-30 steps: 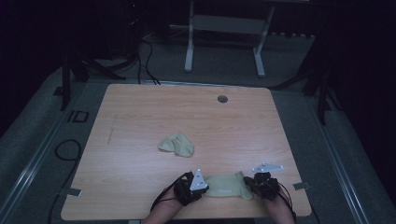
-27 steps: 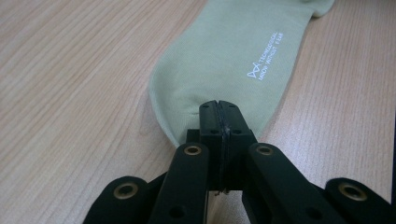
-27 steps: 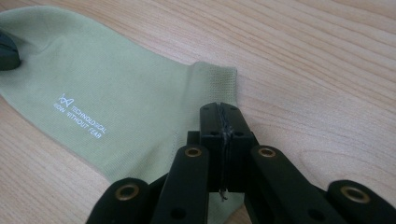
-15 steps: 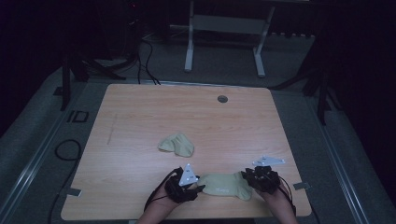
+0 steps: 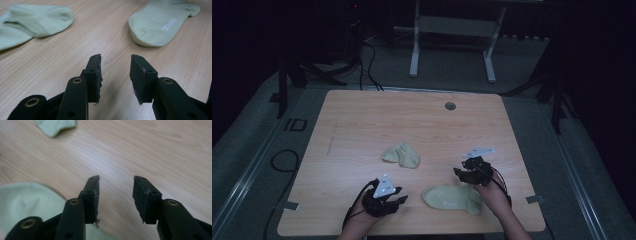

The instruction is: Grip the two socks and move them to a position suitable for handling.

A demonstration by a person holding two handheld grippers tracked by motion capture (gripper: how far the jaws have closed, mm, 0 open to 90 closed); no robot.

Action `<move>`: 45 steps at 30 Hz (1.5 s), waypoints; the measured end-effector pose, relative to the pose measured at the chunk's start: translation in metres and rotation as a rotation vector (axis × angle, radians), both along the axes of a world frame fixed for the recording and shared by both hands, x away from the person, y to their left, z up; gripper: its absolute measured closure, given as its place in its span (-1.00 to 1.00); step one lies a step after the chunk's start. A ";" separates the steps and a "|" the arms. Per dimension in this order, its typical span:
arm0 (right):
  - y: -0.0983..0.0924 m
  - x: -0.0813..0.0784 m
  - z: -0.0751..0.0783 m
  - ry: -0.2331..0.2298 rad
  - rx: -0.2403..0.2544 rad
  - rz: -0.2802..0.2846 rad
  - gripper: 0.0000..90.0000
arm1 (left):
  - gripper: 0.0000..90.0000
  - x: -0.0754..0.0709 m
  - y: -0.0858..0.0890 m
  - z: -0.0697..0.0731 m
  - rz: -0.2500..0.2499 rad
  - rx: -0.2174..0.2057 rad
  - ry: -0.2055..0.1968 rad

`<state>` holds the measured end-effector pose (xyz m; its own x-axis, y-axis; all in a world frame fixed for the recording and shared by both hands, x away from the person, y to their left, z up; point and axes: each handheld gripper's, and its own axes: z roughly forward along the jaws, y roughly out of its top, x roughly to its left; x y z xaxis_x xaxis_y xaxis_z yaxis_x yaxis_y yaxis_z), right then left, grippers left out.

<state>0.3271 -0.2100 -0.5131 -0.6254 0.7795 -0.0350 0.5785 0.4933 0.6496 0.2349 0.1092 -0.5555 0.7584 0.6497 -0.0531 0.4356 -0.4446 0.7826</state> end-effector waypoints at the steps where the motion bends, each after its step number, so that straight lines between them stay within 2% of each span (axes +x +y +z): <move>1: 0.004 0.003 0.001 -0.001 -0.004 0.010 0.20 | 0.35 -0.001 0.004 0.000 0.005 -0.002 -0.001; 4: 0.018 0.009 0.004 -0.004 -0.010 0.026 0.15 | 0.35 -0.003 0.013 -0.001 0.025 0.002 0.006; 6: 0.027 0.013 0.006 -0.013 -0.032 0.039 0.13 | 0.35 -0.005 0.021 -0.003 0.044 -0.024 0.020; 8: 0.036 0.018 0.007 -0.005 -0.032 0.048 0.12 | 0.35 -0.006 0.026 -0.005 0.054 -0.044 0.033; 10: 0.044 0.022 0.007 0.002 -0.042 0.054 0.10 | 0.35 -0.007 0.029 -0.008 0.058 -0.042 0.043; 21: 0.102 0.045 0.013 0.005 -0.058 0.105 0.06 | 0.35 -0.007 0.029 -0.013 0.045 -0.035 0.050; 26: 0.131 0.054 0.014 0.025 -0.026 0.112 0.04 | 0.35 -0.007 0.030 -0.012 0.043 -0.047 0.047; 29: 0.144 0.057 0.012 0.026 -0.031 0.120 0.03 | 0.34 -0.008 0.029 -0.012 0.041 -0.045 0.043; 31: 0.160 0.062 0.008 0.026 -0.052 0.126 0.01 | 0.24 -0.008 0.029 -0.013 0.043 -0.053 0.042; 36: 0.181 0.071 -0.001 0.037 -0.074 0.122 0.00 | -0.05 -0.008 0.029 -0.014 0.042 -0.061 0.033; 39: 0.189 0.076 -0.007 0.052 -0.093 0.127 -0.01 | -0.30 -0.008 0.028 -0.014 0.047 -0.067 0.035; 42: 0.195 0.079 -0.014 0.062 -0.092 0.114 -0.01 | -0.41 -0.009 0.028 -0.013 0.043 -0.090 0.041; 45: 0.201 0.082 -0.023 0.074 -0.122 0.111 -0.03 | -0.51 -0.009 0.029 -0.011 0.047 -0.093 0.035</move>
